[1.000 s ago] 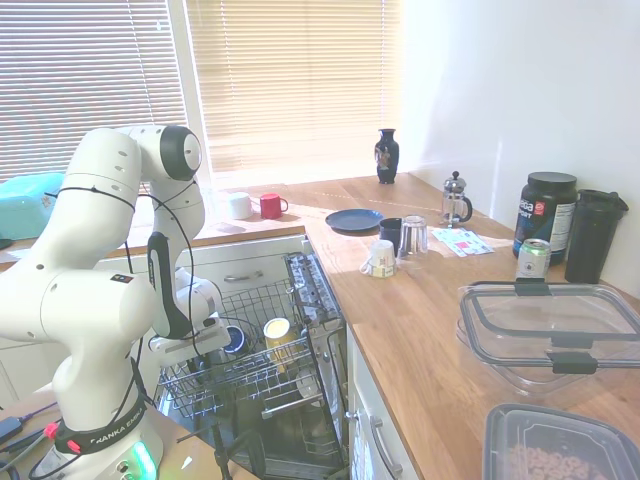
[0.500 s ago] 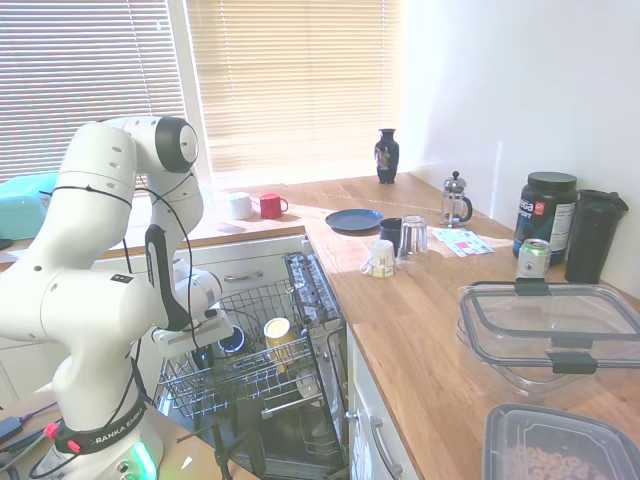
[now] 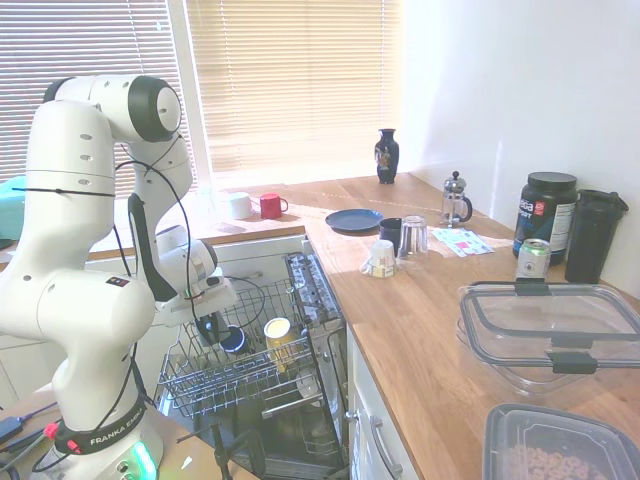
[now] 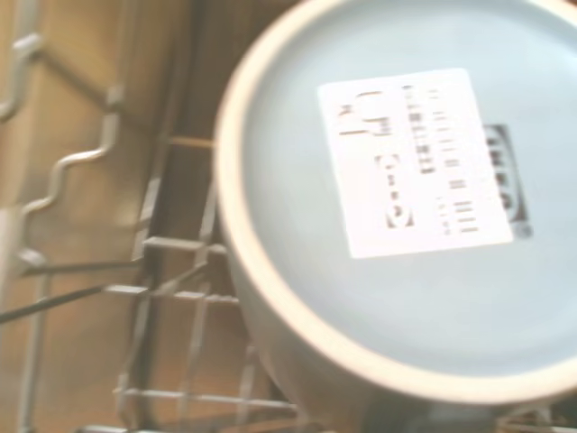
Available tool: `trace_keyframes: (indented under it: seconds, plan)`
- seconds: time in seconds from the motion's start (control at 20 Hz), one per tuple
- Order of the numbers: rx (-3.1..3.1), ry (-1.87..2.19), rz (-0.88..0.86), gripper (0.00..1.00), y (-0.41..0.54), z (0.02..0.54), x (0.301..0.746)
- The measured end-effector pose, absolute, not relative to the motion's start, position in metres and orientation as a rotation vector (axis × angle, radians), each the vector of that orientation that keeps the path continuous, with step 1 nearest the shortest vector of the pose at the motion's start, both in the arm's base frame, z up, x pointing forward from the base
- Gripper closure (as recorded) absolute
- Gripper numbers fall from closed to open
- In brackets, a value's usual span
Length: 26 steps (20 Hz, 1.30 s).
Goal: Move the gray mug from the dishwasher to the counter
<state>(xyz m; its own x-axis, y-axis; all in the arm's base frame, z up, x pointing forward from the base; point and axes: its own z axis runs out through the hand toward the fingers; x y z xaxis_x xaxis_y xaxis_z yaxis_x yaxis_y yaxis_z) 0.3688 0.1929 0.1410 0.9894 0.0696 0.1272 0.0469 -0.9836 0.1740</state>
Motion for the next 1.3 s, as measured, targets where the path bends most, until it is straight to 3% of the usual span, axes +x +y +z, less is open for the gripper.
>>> trace_keyframes:
  seconds: [0.3,0.75,1.3]
  plan:
    - [3.009,-0.051,0.231,1.0,0.189,0.207,0.404]
    - [3.059,-0.439,0.377,1.0,0.131,0.365,0.495]
    - [3.024,-0.808,0.403,1.0,0.03,0.412,0.548]
